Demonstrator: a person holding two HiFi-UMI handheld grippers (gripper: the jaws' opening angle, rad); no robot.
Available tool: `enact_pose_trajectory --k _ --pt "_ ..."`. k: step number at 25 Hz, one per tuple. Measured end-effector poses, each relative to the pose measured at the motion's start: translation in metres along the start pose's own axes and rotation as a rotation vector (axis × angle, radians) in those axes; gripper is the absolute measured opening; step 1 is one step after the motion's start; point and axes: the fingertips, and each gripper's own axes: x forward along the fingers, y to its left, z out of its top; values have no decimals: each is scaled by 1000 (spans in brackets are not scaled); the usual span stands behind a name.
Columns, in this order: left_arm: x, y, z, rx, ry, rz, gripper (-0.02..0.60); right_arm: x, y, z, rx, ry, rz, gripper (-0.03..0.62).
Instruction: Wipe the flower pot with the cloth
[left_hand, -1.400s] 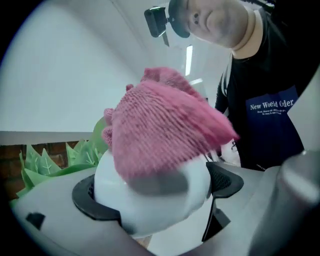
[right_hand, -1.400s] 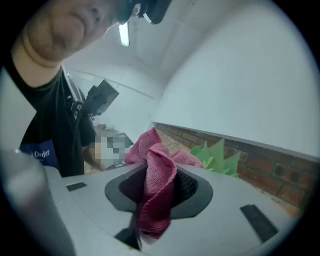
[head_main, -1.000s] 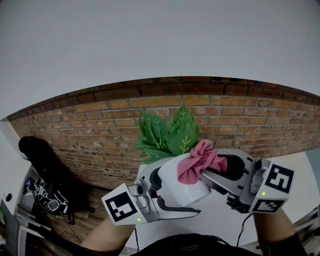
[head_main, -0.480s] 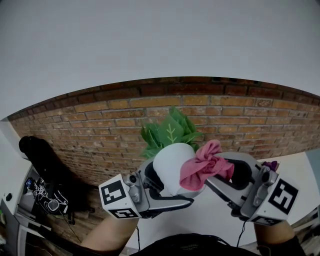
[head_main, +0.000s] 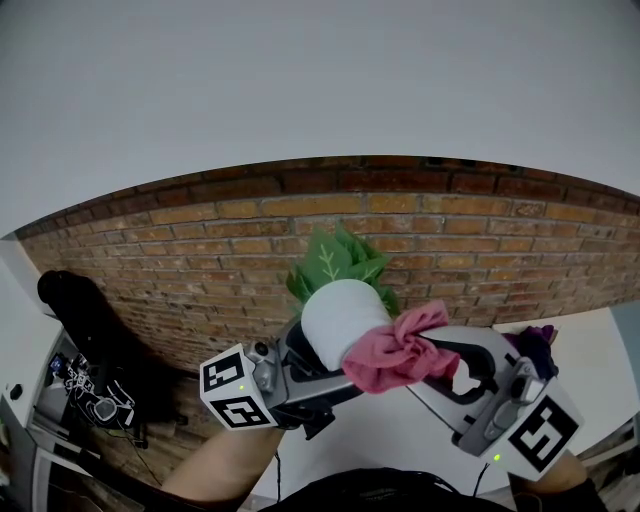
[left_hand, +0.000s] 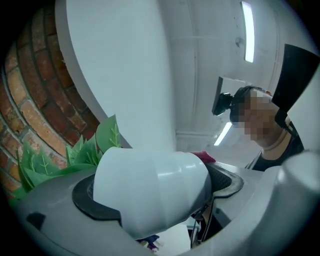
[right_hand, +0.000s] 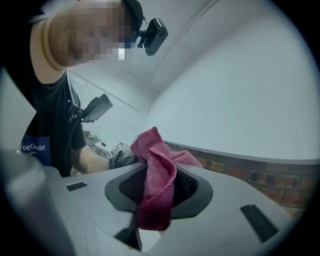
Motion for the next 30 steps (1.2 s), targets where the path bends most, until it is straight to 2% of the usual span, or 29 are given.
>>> enact_pose_trajectory --k 2,4,6,8,10,12,15,18,20,22,25,27,30 --pt "-3 2 4 -12 -13 3 551 1 1 -4 38 24 15 106" --pt "-4 2 7 12 -10 2 549 2 -3 -6 168 6 47 106" --pt "-3 -1 6 84 29 2 549 4 -14 -5 312 -45 84 106" --pt "-3 -3 3 158 82 0 548 6 -24 -3 401 -86 111 106" --pt "-1 -9 -4 228 141 -14 548 6 -31 -3 455 -103 128 106" --pt "2 -15 -17 316 226 -30 548 11 -33 -2 460 -91 134 106" --pt "6 -22 -40 423 364 -40 548 24 -25 2 325 -18 122 106" --pt "10 -26 -64 511 475 -48 548 31 -7 2 116 74 130 106" --pt "11 -25 -78 584 550 -47 548 37 10 -6 -33 180 138 106" --pt "11 -24 -88 637 605 -47 548 44 28 -16 -171 278 150 106" --pt "9 -22 -98 691 651 -57 548 55 49 -19 -349 298 179 106" --pt "5 -20 -100 718 672 -46 548 57 54 -20 -368 300 208 106" --pt "4 -19 -100 752 691 -31 548 58 45 -13 -302 267 199 106"
